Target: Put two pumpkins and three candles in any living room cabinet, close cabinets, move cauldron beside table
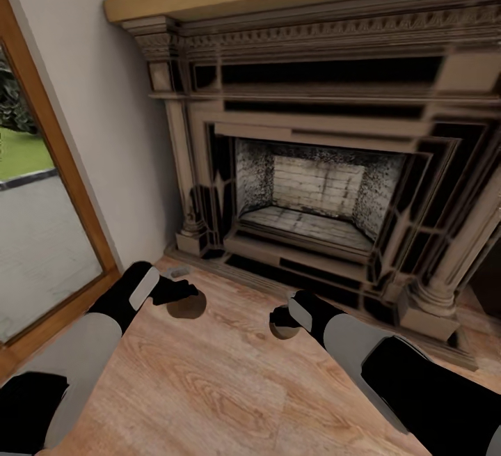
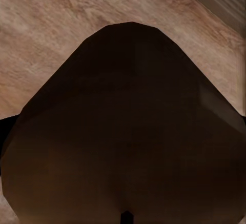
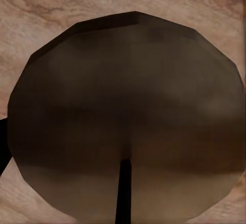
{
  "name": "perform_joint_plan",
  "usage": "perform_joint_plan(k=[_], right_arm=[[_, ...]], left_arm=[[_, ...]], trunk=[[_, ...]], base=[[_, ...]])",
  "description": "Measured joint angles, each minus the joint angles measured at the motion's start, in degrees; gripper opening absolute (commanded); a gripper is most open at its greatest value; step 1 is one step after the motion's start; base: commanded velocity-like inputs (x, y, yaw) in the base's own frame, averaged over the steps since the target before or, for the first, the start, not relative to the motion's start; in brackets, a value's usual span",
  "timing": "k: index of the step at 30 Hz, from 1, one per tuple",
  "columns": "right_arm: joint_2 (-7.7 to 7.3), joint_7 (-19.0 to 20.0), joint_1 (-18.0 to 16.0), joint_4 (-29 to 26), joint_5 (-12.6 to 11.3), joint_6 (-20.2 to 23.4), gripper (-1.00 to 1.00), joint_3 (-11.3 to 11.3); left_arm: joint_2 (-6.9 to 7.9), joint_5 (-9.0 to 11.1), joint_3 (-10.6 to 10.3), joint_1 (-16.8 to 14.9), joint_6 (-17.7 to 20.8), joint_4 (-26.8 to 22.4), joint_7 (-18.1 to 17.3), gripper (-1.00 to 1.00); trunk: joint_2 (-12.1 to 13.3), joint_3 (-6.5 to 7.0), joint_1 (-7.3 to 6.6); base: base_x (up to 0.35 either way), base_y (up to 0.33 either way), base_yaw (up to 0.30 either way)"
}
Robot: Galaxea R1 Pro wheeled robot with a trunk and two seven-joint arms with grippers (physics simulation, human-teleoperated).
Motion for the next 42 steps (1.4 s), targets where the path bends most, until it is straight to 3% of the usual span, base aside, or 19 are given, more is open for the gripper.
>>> perform_joint_plan(k=[8,35,42], right_arm=[[0.0,-0.2,0.0,0.0,0.0,0.0,-1.0,-0.1],[-0.01,-0.3,0.0,0.0,-0.1,0.0,-1.0,0.0],[-0.01,-0.2,0.0,0.0,-0.1,0.1,-1.0,0.0]], left_arm=[[0.05,-0.1,-0.1,0.0,0.1,0.1,0.0,-1.0],[0.05,-0.2,-0.1,0.0,0.1,0.3,0.0,-1.0],[0.18,-0.4,-0.1,-0.1,0.0,4.2,0.1,-1.0]], trunk=[[0.1,1.77,-0.21],[0.5,7.76,-0.9],[0.6,9.29,-1.08]], base=[[0.0,0.0,-0.074],[0.0,0.0,-0.293],[0.0,0.0,-0.293]])
